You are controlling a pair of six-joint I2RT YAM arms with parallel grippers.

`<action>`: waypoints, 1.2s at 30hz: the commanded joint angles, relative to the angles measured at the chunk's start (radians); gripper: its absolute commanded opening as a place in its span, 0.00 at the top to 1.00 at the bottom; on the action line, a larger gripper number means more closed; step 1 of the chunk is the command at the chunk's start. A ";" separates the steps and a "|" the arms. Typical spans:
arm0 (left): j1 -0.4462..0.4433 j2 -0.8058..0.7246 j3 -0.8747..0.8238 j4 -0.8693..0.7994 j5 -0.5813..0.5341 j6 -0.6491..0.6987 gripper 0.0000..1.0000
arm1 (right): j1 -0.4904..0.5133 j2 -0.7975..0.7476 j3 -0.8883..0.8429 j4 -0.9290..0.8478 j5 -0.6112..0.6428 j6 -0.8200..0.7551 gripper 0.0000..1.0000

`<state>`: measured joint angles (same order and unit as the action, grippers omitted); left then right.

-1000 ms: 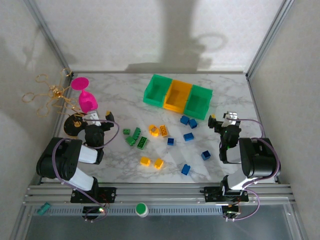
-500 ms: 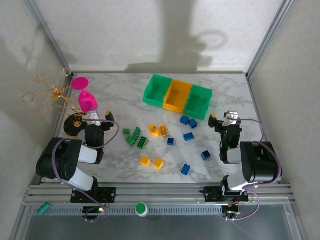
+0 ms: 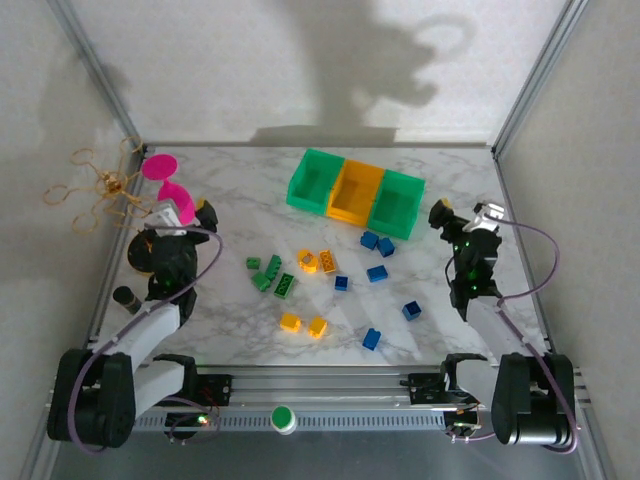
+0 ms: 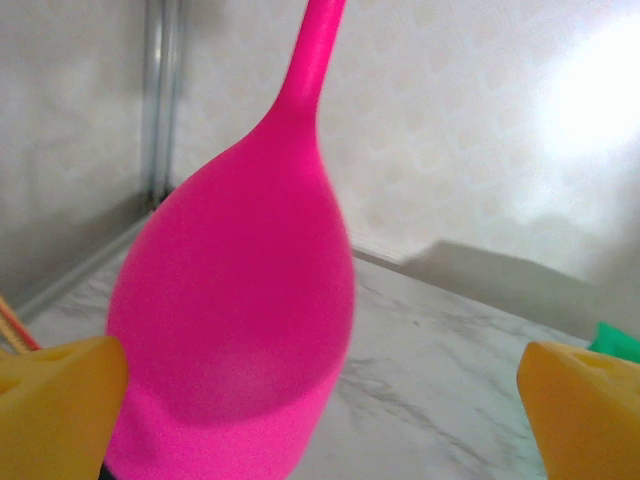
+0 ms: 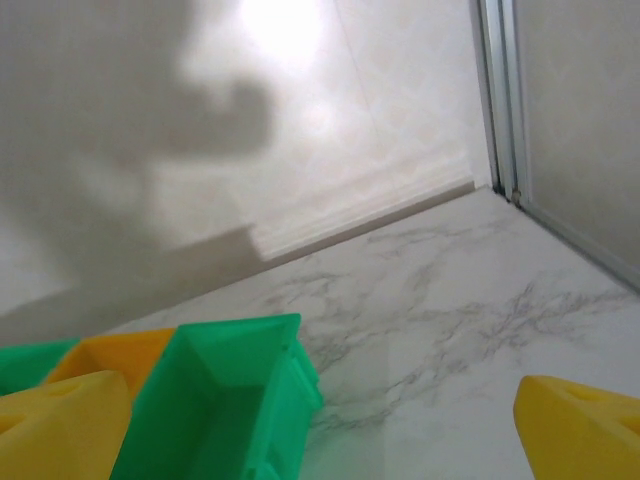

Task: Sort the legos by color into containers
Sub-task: Pick up the lego from the center of the table.

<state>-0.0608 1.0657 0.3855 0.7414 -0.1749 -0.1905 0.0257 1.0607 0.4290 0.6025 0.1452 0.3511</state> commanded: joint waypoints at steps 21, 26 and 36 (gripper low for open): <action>-0.083 -0.144 0.121 -0.466 0.090 -0.340 0.01 | 0.121 -0.088 0.208 -0.686 -0.106 0.143 0.01; -0.117 -0.148 0.124 -0.473 0.132 -0.337 0.01 | 0.160 -0.079 0.235 -0.737 -0.105 0.153 0.01; -0.296 -0.141 0.112 -0.527 0.229 -0.344 0.01 | 0.316 -0.009 0.280 -0.925 -0.091 0.180 0.01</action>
<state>-0.3096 0.9245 0.4789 0.2558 0.0082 -0.5465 0.3016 1.0328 0.6857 -0.2276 0.0513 0.5030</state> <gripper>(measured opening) 0.995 0.987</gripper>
